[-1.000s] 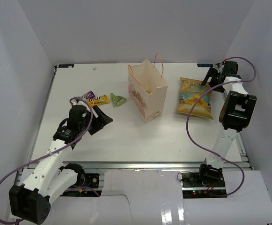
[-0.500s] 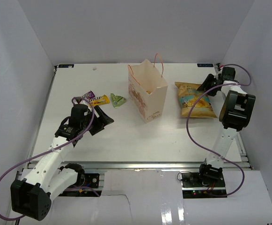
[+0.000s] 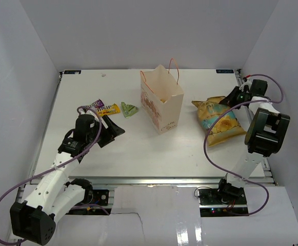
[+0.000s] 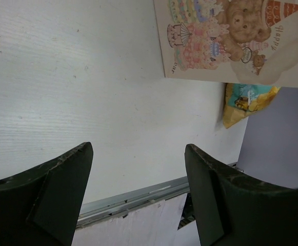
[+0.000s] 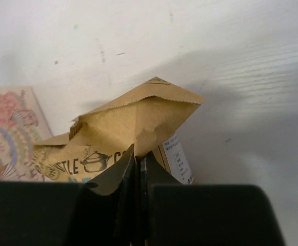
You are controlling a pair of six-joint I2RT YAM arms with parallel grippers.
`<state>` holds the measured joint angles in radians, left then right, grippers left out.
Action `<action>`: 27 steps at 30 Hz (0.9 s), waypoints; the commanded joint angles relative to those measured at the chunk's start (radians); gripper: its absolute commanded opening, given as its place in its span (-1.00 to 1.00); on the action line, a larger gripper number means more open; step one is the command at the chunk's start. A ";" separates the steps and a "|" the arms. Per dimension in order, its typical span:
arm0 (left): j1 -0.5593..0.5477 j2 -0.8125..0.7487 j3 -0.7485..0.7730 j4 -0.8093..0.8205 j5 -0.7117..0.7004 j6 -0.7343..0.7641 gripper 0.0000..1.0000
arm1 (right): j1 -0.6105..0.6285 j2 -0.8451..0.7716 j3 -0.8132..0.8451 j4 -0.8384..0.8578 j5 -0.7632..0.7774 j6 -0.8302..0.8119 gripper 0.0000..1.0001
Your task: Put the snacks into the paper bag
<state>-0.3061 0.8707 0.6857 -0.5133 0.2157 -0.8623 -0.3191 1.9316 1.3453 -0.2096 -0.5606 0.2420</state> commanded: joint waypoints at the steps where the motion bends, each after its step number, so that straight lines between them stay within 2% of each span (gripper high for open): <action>1: -0.002 -0.039 0.025 0.065 0.086 0.003 0.65 | -0.011 -0.135 -0.031 0.055 -0.151 -0.084 -0.84; 9: -0.004 -0.061 0.035 0.254 0.310 -0.007 0.67 | -0.011 -0.408 -0.234 0.130 -0.298 -0.199 -0.84; 14: -0.045 -0.004 0.049 0.363 0.408 0.000 0.68 | -0.011 -0.572 -0.340 0.087 -0.398 -0.346 -0.85; 21: -0.229 0.143 0.135 0.403 0.372 0.101 0.70 | -0.011 -0.778 -0.413 -0.106 -0.521 -0.565 -0.85; 24: -0.281 0.206 0.184 0.406 0.361 0.140 0.71 | -0.011 -0.859 -0.426 -0.258 -0.581 -0.737 -0.85; 25: -0.304 0.223 0.198 0.409 0.361 0.147 0.70 | -0.011 -0.862 -0.423 -0.375 -0.599 -0.801 -0.85; 26: -0.317 0.238 0.212 0.412 0.366 0.155 0.71 | -0.009 -0.865 -0.420 -0.440 -0.629 -0.937 -0.85; 27: -0.347 0.272 0.242 0.414 0.367 0.170 0.71 | -0.008 -0.869 -0.419 -0.505 -0.645 -1.004 -0.84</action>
<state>-0.6056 1.1088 0.8494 -0.1337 0.5694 -0.7570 -0.3290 1.0756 0.9234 -0.4683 -1.0832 -0.4656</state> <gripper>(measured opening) 0.851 0.081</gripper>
